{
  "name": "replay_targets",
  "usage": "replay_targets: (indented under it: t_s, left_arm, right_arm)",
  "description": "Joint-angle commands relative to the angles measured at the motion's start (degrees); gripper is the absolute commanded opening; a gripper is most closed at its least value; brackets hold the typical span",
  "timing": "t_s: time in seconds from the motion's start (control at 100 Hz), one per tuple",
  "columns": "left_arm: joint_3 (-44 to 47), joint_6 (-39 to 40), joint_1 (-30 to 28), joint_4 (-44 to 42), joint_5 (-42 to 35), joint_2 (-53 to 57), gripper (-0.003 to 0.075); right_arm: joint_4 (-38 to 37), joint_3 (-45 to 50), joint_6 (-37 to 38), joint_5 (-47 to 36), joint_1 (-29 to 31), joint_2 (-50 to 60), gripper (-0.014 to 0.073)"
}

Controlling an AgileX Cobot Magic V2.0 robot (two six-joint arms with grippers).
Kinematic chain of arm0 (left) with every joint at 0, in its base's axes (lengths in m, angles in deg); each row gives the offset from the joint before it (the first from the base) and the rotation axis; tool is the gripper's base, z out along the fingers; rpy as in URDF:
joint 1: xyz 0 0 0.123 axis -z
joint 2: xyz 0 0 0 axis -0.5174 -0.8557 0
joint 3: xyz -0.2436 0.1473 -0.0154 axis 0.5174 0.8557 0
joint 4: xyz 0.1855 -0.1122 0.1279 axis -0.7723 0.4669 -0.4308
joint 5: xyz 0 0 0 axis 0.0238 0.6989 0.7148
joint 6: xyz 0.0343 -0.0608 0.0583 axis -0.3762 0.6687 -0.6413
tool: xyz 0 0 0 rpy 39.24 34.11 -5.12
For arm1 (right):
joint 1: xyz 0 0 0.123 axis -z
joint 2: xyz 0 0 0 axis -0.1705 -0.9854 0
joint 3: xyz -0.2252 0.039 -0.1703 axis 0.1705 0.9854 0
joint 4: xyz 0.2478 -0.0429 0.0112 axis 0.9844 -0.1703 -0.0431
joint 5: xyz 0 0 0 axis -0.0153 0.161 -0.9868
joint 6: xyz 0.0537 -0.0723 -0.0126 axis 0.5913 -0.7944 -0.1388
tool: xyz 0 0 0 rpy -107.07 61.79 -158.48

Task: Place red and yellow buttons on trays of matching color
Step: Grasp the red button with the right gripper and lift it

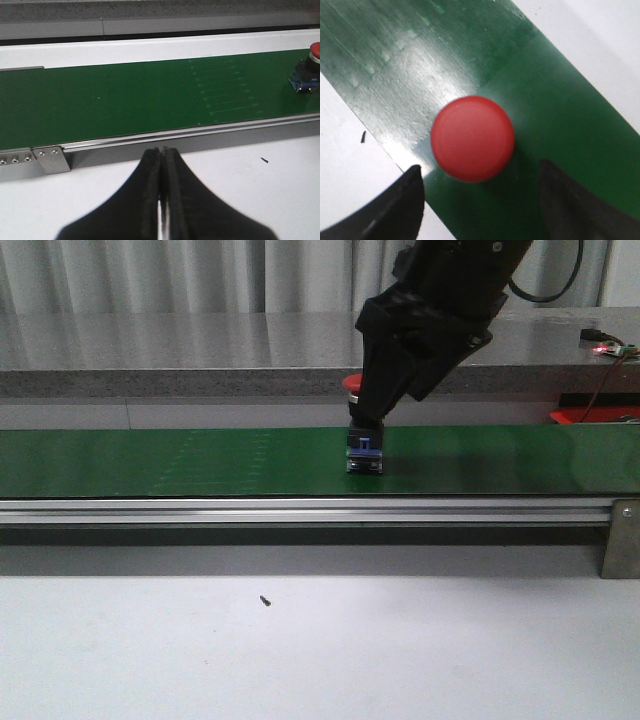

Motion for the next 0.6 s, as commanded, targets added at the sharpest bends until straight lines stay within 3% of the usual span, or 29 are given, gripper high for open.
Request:
replay_targets:
  t_s: [0.0, 0.32, 0.49, 0.59]
  left_arm:
    - [-1.6, -0.1, 0.4, 1.8, -3.6, -0.2, -0.0020]
    - [-1.6, -0.1, 0.4, 1.8, -3.6, -0.2, -0.0020]
    - [-1.6, -0.1, 0.4, 1.8, -3.6, -0.2, -0.0020]
    - [-1.6, -0.1, 0.4, 1.8, -3.6, -0.2, -0.0020]
  right_arm:
    - [1.8, -1.9, -1.2, -3.6, 0.0, 2.3, 0.0486]
    - [2.3, -1.9, -1.2, -5.3, 0.0, 0.6, 0.0475]
    - [2.3, -1.9, -1.2, -5.9, 0.0, 0.6, 0.0251]
    - [2.3, -1.9, -1.2, -6.3, 0.0, 0.7, 0.0180]
